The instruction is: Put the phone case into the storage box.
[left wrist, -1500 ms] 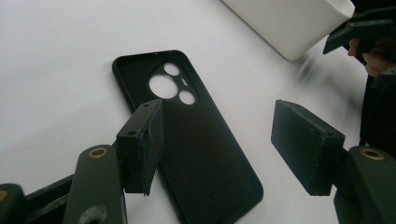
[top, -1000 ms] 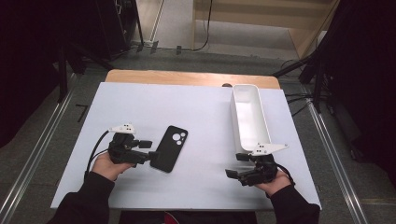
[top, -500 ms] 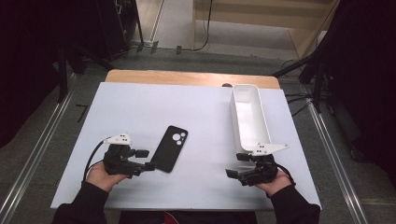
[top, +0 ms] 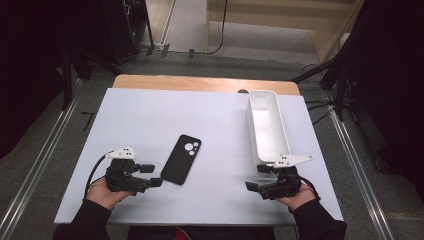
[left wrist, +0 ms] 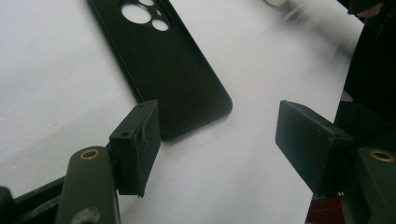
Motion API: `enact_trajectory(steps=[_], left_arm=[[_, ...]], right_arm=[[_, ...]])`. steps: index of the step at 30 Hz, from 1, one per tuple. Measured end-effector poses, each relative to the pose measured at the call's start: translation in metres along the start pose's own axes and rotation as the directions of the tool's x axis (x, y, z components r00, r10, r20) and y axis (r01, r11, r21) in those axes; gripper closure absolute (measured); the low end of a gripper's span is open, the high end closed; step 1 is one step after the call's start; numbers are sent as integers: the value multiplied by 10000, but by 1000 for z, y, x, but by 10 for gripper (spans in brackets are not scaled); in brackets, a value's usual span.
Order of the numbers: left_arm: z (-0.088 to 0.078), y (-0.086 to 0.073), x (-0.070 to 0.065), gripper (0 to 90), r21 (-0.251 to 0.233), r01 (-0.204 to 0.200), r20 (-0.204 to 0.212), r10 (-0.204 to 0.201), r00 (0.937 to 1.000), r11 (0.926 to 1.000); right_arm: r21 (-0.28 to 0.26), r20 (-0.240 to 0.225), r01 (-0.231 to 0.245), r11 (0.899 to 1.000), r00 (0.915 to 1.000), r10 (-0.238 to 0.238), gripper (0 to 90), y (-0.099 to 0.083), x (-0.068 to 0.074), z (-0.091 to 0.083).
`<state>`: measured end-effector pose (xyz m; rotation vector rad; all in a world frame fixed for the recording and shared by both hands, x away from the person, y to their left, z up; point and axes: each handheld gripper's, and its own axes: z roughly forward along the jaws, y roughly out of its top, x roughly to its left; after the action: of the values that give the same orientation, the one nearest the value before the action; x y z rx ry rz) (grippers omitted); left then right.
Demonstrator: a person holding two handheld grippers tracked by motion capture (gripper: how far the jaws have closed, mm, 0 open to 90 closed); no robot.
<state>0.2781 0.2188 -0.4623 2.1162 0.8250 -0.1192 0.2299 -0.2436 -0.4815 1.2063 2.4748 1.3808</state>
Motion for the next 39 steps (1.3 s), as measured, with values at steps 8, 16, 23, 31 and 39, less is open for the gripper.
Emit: enact_trajectory(steps=[8, 16, 23, 31, 39], left_arm=[[2, 2, 0, 303, 41, 157, 23, -158, 9999, 9999], [8, 12, -6, 246, -265, 139, -563, -154, 9983, 9996], [16, 21, -7, 220, -532, 227, -1064, -283, 9939, 9983], [28, 30, -9, 222, -434, 164, -1388, -223, 9901, 9989], [38, 36, -6, 222, -567, 275, -1632, -365, 9859, 9980]], right_arm=[[38, 46, 28, 10000, 10000, -28, 156, 0, 0, 1], [74, 43, -15, 10000, 10000, 15, 155, 0, -1, 2], [76, 34, -7, 10000, 10000, 7, 156, 0, -1, 2], [98, 42, -49, 9999, 10000, 49, 155, 0, -1, 3], [137, 45, -79, 9999, 10000, 78, 155, 0, -1, 3]])
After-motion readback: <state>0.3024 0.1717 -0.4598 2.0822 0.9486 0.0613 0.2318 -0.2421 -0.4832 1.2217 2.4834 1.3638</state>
